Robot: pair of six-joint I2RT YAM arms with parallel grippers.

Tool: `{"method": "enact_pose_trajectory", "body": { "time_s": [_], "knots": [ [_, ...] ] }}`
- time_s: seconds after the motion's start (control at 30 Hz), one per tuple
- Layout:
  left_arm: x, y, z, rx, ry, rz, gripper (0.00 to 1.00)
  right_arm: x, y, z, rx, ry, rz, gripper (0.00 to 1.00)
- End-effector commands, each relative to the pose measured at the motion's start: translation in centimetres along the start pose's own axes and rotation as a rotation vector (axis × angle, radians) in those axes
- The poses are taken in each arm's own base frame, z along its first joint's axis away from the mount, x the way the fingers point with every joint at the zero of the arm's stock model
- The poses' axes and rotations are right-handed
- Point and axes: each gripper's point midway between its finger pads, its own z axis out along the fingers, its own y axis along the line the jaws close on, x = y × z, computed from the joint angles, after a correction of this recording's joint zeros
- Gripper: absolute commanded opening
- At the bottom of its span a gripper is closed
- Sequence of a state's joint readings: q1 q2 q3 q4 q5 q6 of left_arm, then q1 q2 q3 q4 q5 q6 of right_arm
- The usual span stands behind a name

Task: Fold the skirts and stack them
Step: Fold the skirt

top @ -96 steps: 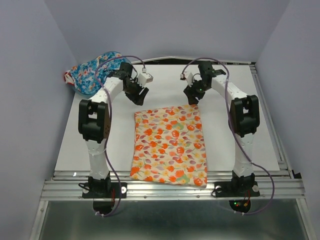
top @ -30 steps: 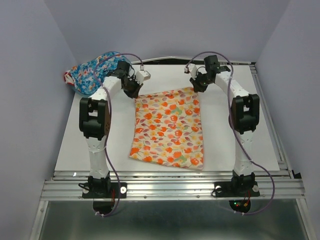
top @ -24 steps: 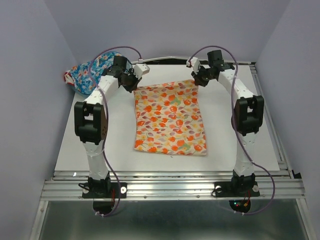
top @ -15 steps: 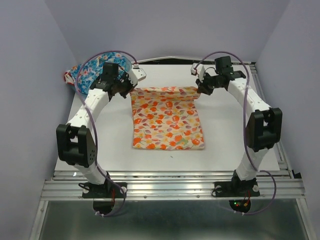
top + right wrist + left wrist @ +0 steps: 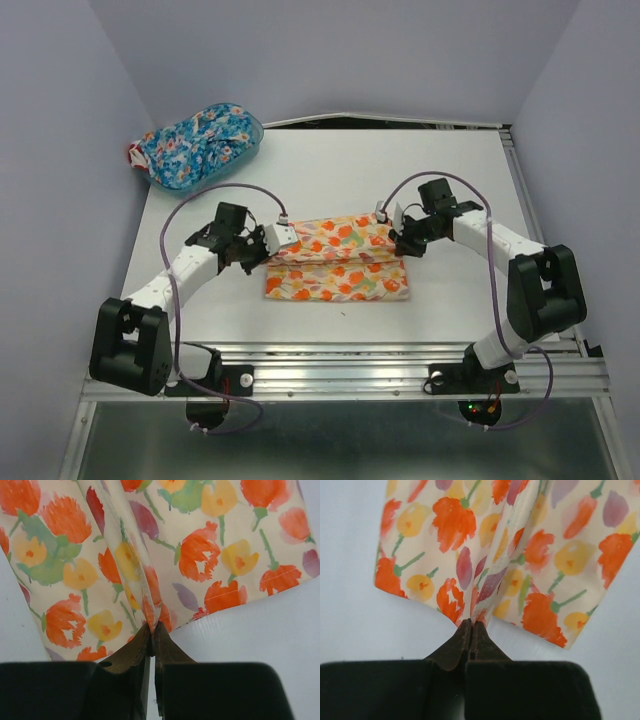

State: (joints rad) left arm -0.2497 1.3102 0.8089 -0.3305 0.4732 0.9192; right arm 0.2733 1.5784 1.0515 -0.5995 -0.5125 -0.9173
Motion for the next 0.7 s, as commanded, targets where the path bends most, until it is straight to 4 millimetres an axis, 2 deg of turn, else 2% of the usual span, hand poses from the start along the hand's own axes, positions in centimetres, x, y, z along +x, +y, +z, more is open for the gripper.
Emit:
{"method": "enact_pose_trajectory", "body": {
  "time_s": [0.0, 0.07, 0.2, 0.3, 0.5, 0.67],
  "knots": [
    [1.2, -1.0, 0.0, -0.056, 0.052, 0.059, 0.0, 0.3, -2.1, -0.8, 0.133, 0.009, -0.027, 0.01],
    [1.8, -1.5, 0.6, -0.056, 0.071, 0.035, 0.0, 0.4, -2.2, -0.6, 0.134, 0.015, -0.004, 0.01],
    [1.1, -0.8, 0.6, -0.064, 0.075, 0.0, 0.0, -1.2, -3.5, -1.5, 0.164, -0.006, -0.001, 0.01],
    [0.4, -0.3, 0.1, -0.076, 0.068, -0.002, 0.0, -2.0, -3.6, -2.4, 0.166, -0.012, -0.004, 0.01],
    [-1.8, -0.3, -2.9, -0.084, 0.039, 0.009, 0.0, -3.8, -3.4, -5.4, 0.202, -0.036, -0.044, 0.01],
    [-2.6, -1.3, -4.8, -0.068, 0.018, 0.018, 0.0, -4.1, -2.2, -7.2, 0.21, -0.038, -0.073, 0.01]
  ]
}}
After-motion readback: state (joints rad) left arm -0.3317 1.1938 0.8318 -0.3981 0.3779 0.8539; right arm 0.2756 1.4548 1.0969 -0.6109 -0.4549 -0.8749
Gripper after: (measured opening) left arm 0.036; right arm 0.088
